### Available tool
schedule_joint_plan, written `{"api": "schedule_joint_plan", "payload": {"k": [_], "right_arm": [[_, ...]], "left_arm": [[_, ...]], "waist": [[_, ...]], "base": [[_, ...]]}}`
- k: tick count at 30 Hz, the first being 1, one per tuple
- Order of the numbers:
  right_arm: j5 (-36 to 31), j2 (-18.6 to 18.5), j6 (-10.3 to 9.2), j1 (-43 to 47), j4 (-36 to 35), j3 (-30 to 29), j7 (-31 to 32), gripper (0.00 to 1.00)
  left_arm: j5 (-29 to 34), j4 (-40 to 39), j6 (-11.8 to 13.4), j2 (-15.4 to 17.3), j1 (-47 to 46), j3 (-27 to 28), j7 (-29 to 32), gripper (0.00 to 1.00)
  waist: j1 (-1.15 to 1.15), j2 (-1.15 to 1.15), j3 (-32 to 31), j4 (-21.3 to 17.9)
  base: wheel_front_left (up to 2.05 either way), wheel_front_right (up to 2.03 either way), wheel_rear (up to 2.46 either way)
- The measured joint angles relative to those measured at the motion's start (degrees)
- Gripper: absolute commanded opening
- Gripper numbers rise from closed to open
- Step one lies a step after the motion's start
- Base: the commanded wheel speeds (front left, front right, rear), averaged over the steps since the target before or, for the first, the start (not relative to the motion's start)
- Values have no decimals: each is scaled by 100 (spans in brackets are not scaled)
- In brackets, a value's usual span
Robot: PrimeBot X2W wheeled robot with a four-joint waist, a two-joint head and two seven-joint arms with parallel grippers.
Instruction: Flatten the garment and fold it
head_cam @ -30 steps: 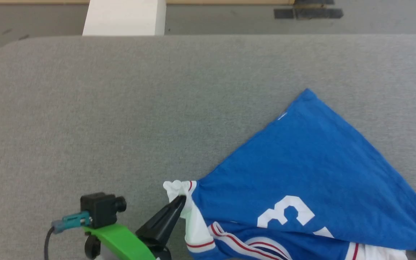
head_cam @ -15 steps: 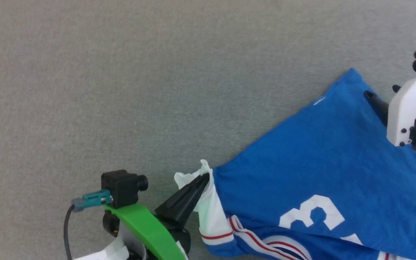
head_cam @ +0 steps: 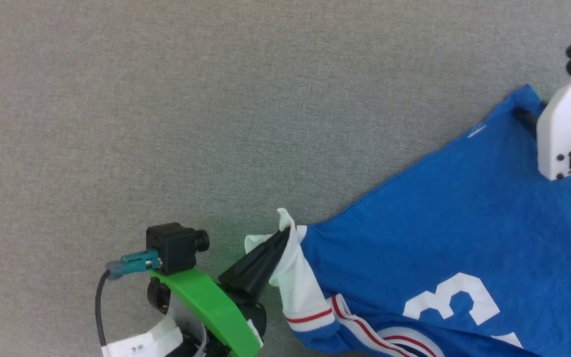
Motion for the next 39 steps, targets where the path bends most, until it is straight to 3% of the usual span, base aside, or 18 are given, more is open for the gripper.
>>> {"api": "schedule_joint_plan", "payload": {"k": [7,12,19,25,33,39], "right_arm": [[65,16,1,43,83,46,-734,0],[81,364,1,117,135,-445,-1733,0],[-66,715,1,256,178,-1125,-2596,0],[-248,894,1,173,32,-1381,-2795,0],[-471,1047,1,-550,-36,-1299,-2758,0],[-727,1222,1,-1248,305,-1143,-2720,0]], "left_arm": [[60,120,-43,-5,-58,207,-326,0],[477,464,68,-65,-419,616,-962,0],[822,972,186,-36,-1267,909,-1149,0],[954,1449,149,167,-2360,1040,-867,0],[1132,2328,-91,505,-3986,992,-302,0],[1185,3258,-143,455,-4909,883,-49,0]], "waist": [[0,0,-213,-68],[1,0,-515,-149],[1,0,-1069,-295],[1,0,-1566,-456],[0,0,-2179,-728],[0,0,-2602,-952]], "base": [[0,0,0],[0,0,0],[0,0,0],[0,0,0],[0,0,0],[0,0,0]]}}
